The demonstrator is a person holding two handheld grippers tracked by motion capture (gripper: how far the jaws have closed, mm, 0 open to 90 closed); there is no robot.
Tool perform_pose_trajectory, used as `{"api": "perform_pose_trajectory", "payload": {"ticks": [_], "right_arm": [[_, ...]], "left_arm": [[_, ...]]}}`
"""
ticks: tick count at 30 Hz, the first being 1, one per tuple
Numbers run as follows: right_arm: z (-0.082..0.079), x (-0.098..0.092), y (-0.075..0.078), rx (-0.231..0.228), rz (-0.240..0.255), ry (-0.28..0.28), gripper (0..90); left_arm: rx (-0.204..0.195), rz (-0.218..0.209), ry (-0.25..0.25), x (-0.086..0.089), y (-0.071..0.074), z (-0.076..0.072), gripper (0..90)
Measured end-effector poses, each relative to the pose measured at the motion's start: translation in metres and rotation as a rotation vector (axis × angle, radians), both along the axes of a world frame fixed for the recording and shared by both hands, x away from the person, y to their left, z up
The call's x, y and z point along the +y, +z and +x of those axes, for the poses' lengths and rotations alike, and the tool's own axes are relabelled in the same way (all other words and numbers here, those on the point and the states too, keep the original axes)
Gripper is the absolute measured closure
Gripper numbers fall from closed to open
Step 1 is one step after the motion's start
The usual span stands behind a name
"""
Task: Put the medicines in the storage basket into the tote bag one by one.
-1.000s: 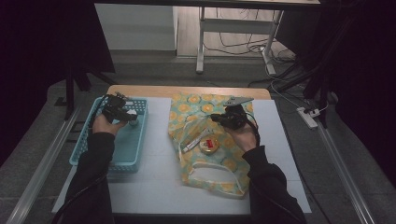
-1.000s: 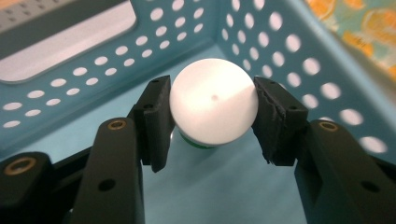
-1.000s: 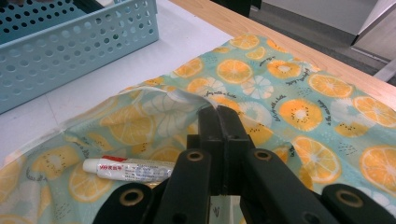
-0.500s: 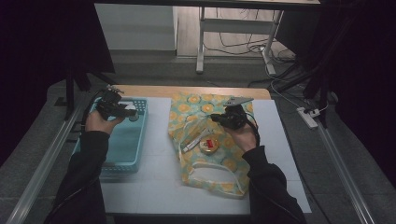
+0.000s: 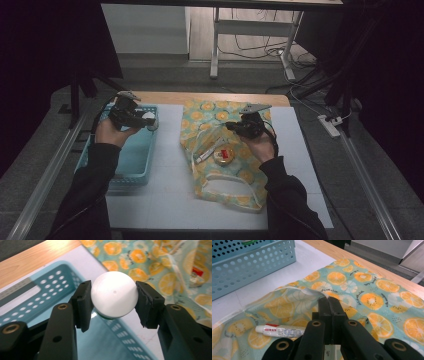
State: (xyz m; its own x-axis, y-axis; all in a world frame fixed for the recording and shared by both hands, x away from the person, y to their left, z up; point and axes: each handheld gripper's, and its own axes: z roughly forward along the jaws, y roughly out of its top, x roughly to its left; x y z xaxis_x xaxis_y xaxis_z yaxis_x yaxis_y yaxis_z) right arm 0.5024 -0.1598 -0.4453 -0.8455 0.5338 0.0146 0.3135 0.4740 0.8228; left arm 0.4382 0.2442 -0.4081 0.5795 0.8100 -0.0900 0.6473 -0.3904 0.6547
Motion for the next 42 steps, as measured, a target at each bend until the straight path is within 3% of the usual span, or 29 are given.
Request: {"api": "perform_pose_trajectory", "payload": {"ticks": [19, 42], "right_arm": [[0.0, 0.0, 0.001, -0.002, 0.007, -0.001, 90.0], [0.001, -0.002, 0.002, -0.002, 0.022, 0.008, 90.0]], "left_arm": [[-0.022, -0.02, -0.183, -0.063, 0.007, -0.014, 50.5], [-0.021, -0.043, -0.35, -0.137, -0.002, -0.011, 50.4]]}}
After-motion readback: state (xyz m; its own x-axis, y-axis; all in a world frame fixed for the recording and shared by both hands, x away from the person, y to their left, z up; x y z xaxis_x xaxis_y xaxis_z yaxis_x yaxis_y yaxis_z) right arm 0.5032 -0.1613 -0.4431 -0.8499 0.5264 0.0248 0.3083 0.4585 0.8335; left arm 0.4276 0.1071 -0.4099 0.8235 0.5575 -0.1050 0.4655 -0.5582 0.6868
